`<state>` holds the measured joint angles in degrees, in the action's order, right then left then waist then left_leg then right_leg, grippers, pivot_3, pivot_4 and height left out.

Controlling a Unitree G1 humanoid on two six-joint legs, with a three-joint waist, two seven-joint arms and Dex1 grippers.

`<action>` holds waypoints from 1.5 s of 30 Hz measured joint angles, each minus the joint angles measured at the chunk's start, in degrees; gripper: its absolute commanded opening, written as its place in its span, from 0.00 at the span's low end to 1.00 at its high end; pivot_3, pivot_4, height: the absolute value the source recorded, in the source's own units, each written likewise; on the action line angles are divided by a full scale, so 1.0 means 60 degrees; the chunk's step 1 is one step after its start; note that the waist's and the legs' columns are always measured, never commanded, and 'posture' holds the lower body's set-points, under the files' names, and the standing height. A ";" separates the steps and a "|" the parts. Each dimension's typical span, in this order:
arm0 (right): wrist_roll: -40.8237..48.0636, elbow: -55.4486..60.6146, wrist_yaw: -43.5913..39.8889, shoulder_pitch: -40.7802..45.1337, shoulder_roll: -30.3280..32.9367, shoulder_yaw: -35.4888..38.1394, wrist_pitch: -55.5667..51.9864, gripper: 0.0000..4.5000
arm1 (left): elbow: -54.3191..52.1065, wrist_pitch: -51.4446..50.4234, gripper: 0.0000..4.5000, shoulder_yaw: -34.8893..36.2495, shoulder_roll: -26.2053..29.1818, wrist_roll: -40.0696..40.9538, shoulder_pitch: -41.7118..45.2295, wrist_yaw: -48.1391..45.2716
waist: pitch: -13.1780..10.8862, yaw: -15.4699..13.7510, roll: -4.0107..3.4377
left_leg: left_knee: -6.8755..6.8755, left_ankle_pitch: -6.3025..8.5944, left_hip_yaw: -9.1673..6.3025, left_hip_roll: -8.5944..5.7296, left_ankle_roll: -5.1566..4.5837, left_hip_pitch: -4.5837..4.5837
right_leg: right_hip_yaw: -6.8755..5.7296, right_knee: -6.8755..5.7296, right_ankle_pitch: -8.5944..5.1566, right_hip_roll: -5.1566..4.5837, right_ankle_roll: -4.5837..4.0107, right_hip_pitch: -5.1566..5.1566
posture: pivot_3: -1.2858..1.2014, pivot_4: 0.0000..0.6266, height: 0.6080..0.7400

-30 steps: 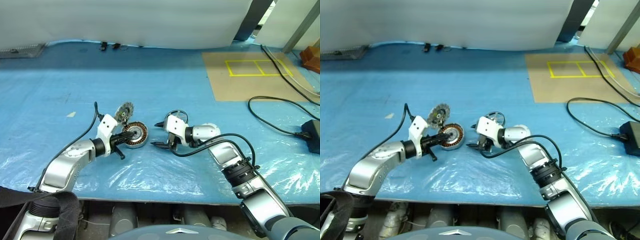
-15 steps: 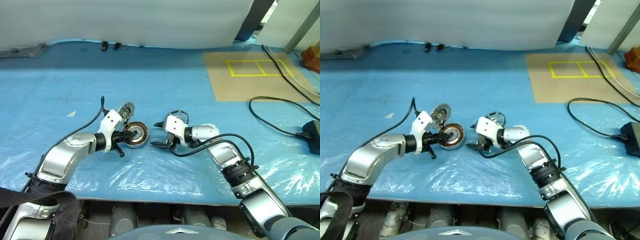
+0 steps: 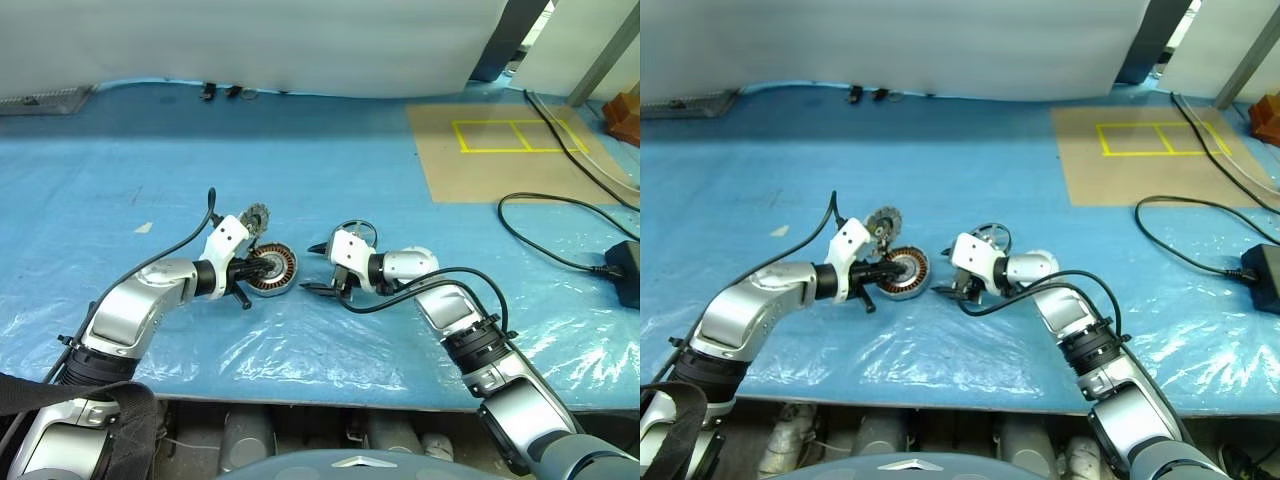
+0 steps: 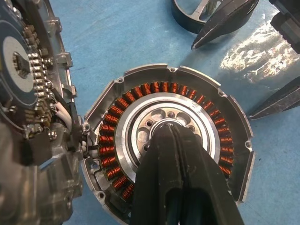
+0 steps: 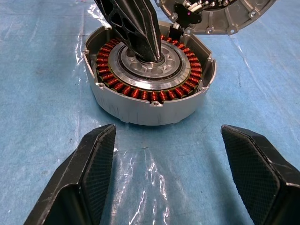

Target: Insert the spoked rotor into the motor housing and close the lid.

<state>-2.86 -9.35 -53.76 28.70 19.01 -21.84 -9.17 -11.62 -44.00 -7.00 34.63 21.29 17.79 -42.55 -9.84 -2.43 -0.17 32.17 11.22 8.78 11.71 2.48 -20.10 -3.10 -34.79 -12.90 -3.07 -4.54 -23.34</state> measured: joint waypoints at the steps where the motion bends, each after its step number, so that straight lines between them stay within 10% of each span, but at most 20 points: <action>1: 0.0000 0.0000 0.0001 0.0000 0.0001 0.0000 0.0000 0.84 | 0.0001 0.0027 0.00 0.0000 -0.0007 -0.0004 -0.0011 -0.0004 | 0.0000 0.0000 0.0000 | 0.0000 0.0000 0.0000 0.0000 0.0000 0.0000 | 0.0000 0.0000 0.0000 0.0000 0.0000 0.0000 | 0.52 0.24 1.00; 45: 0.0334 0.0202 0.0220 0.0179 -0.0164 0.0332 -0.0417 0.84 | -0.0041 0.1735 0.00 0.0681 -0.1438 0.0183 -0.0189 0.0016 | -0.0011 0.0004 0.0012 | -0.0004 -0.0003 -0.0003 0.0001 0.0002 -0.0025 | -0.0005 0.0004 0.0000 0.0002 -0.0002 -0.0019 | 0.52 0.24 1.00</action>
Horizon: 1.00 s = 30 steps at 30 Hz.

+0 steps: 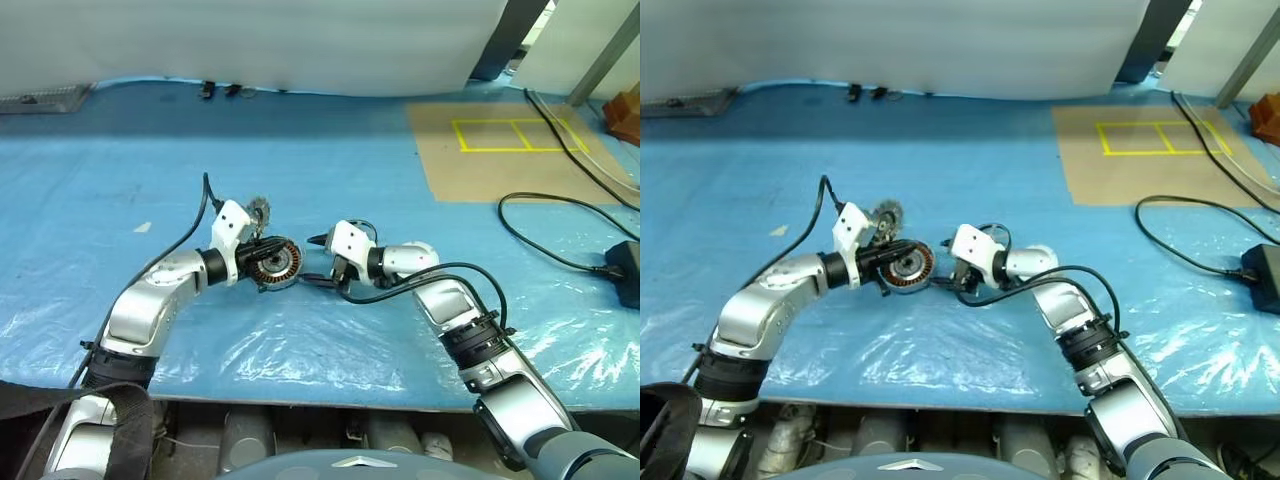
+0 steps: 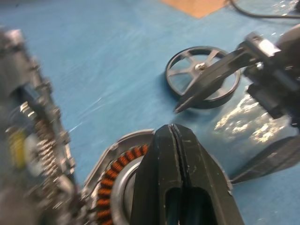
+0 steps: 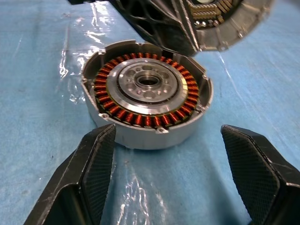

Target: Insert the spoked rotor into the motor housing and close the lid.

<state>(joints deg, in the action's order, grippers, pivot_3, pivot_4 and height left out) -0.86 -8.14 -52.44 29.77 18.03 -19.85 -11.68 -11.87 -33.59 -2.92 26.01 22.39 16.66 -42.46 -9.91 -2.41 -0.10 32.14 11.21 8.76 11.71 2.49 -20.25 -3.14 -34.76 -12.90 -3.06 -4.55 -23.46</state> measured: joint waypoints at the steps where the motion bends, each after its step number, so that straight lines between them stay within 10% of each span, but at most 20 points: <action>1: 0.0049 0.0064 -0.0004 0.0002 0.0000 0.0028 -0.0034 0.84 | -0.0031 0.0008 0.00 -0.0002 -0.0023 0.0025 -0.0067 0.0000 | 0.0000 0.0000 0.0000 | 0.0000 0.0000 0.0002 0.0001 0.0000 0.0001 | 0.0000 -0.0002 0.0000 0.0001 0.0000 0.0000 | 0.52 0.24 1.00; 30: -0.0012 0.0044 0.0051 0.0062 0.0275 0.0003 0.0197 0.84 | 0.1079 0.0887 0.00 -0.0608 -0.0512 -0.1134 -0.0184 0.0714 | -0.0001 -0.0016 0.0002 | 0.0009 0.0001 0.0001 -0.0003 -0.0001 0.0023 | 0.0001 -0.0006 0.0001 -0.0004 0.0002 0.0028 | 0.52 0.24 1.00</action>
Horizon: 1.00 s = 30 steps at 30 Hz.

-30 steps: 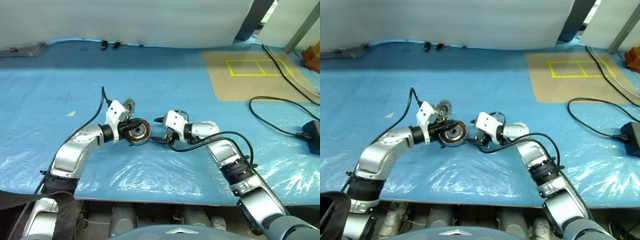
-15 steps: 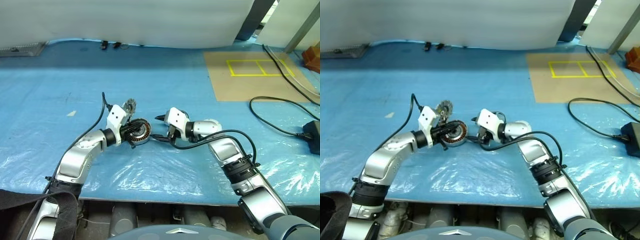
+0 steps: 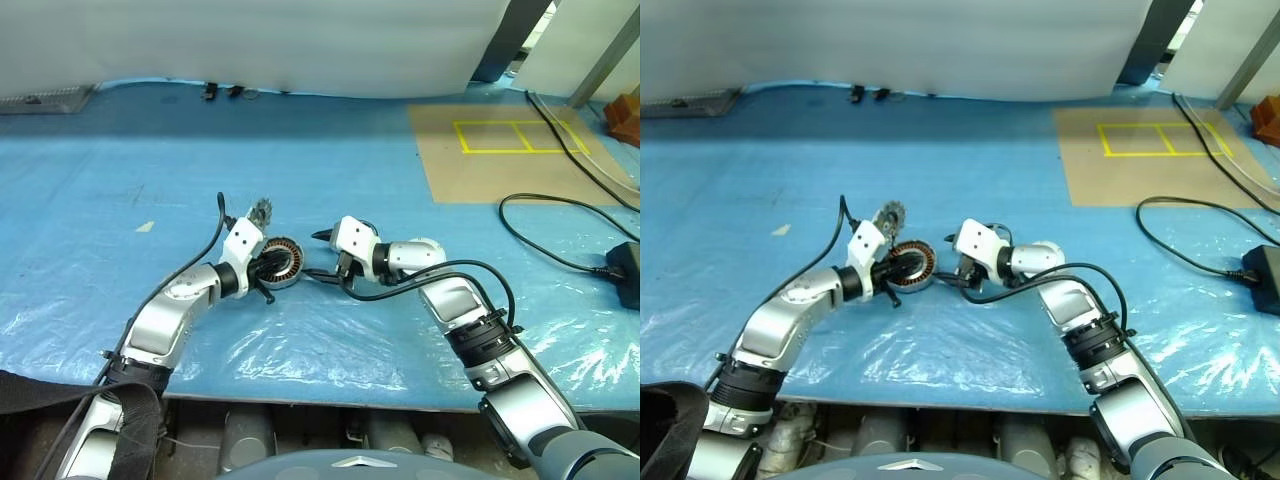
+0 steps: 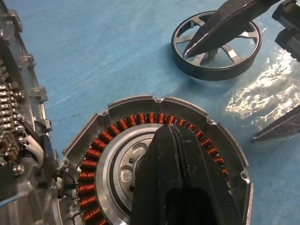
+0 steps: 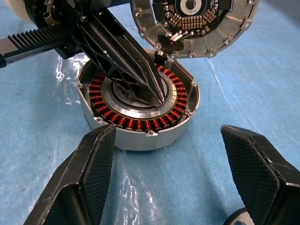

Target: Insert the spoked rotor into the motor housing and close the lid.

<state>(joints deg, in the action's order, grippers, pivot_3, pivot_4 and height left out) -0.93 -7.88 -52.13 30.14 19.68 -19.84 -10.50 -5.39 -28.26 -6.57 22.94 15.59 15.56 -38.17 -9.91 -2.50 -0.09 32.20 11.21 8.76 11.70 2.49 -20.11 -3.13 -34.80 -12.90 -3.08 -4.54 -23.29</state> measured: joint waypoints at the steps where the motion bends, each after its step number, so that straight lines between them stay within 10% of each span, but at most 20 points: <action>1: 0.0000 -0.0038 0.0003 0.0019 -0.0001 0.0001 0.0007 0.84 | 0.0054 0.0012 0.00 0.0102 -0.0131 0.0064 -0.0005 0.0046 | 0.0000 0.0000 0.0000 | 0.0000 0.0000 0.0001 -0.0001 0.0000 -0.0001 | 0.0000 0.0000 0.0000 0.0000 0.0000 -0.0002 | 0.52 0.24 1.00; 30: -0.0019 -0.0275 0.0199 0.0180 -0.0102 0.0016 0.0175 0.84 | -0.0128 0.0580 0.00 0.0079 0.0142 -0.0037 -0.0477 -0.0046 | -0.0003 0.0018 0.0005 | 0.0002 0.0011 0.0001 0.0001 -0.0019 0.0005 | 0.0000 -0.0003 0.0000 0.0001 0.0000 -0.0002 | 0.52 0.24 1.00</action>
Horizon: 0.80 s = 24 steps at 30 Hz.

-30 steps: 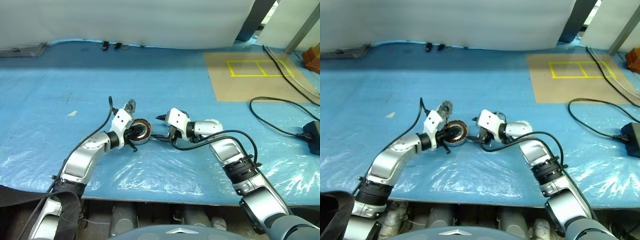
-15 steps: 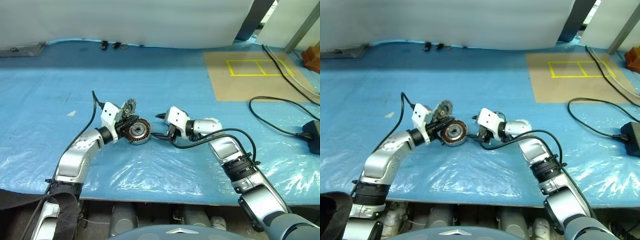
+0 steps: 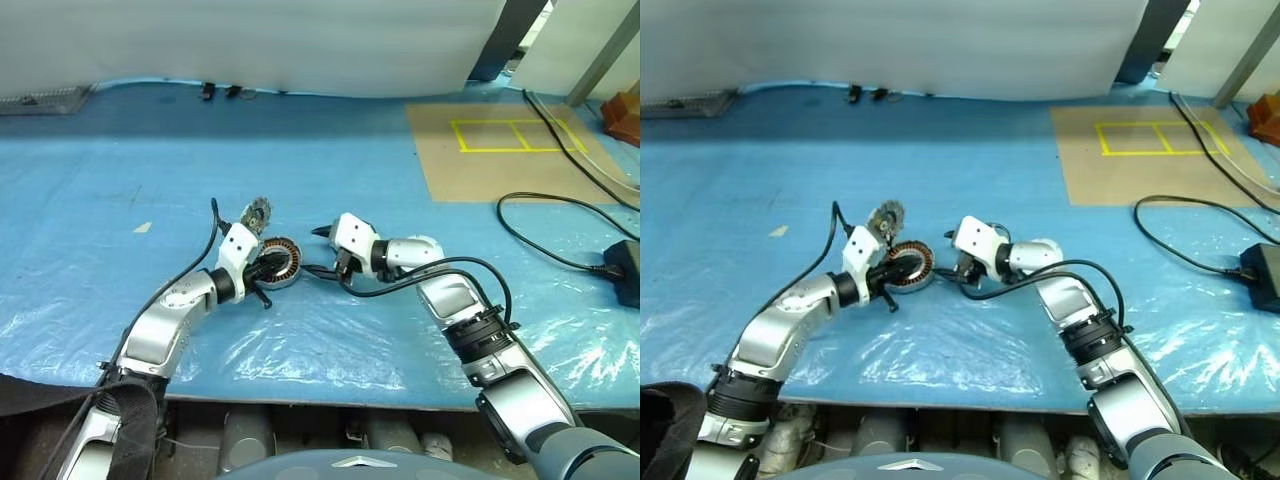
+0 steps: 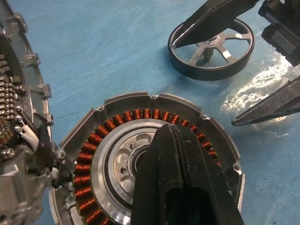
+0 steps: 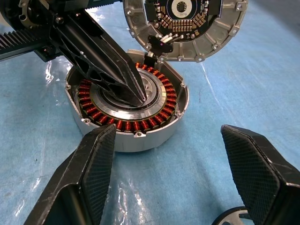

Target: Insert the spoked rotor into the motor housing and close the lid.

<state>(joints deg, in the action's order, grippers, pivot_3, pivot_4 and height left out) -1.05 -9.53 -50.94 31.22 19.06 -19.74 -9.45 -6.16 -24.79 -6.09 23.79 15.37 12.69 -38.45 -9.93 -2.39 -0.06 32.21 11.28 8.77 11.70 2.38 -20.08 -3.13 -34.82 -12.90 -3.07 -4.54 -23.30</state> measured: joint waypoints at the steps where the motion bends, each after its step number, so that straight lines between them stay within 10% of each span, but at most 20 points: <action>1: 0.0000 0.0000 0.0005 0.0000 0.0005 0.0001 0.0000 0.84 | 0.0014 -0.0004 0.00 0.0053 0.0000 0.0027 0.0000 0.0000 | 0.0000 -0.0001 0.0000 | 0.0000 0.0000 0.0000 0.0000 0.0000 0.0000 | 0.0000 -0.0001 0.0000 0.0000 0.0000 0.0000 | 0.52 0.24 1.00; 10: 0.0002 -0.0016 0.0005 0.0005 0.0008 0.0036 -0.0011 0.84 | -0.0194 -0.0401 0.00 0.1287 -0.0048 0.1233 0.0320 -0.0117 | 0.0000 -0.0001 0.0000 | -0.0006 -0.0012 0.0000 0.0002 0.0017 -0.0022 | 0.0000 0.0004 0.0000 0.0003 -0.0002 -0.0022 | 0.52 0.24 1.00; 24: -0.0029 -0.0268 0.0028 0.0176 -0.0246 0.0016 0.0098 0.84 | -0.0179 -0.3084 0.00 -0.0328 0.2387 0.1627 0.3481 -0.2603 | -0.0012 -0.0029 0.0012 | -0.0004 -0.0018 0.0003 -0.0004 0.0018 -0.0027 | 0.0001 -0.0007 0.0000 0.0002 -0.0004 -0.0033 | 0.52 0.24 1.00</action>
<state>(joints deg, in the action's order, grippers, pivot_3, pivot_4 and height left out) -1.22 -11.14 -50.77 32.28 17.59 -19.64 -8.86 -7.23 -43.29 -8.06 38.11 25.13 33.58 -54.07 -10.00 -2.57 0.01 32.18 11.17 8.78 11.68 2.48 -20.24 -3.13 -34.86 -12.90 -3.06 -4.57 -23.50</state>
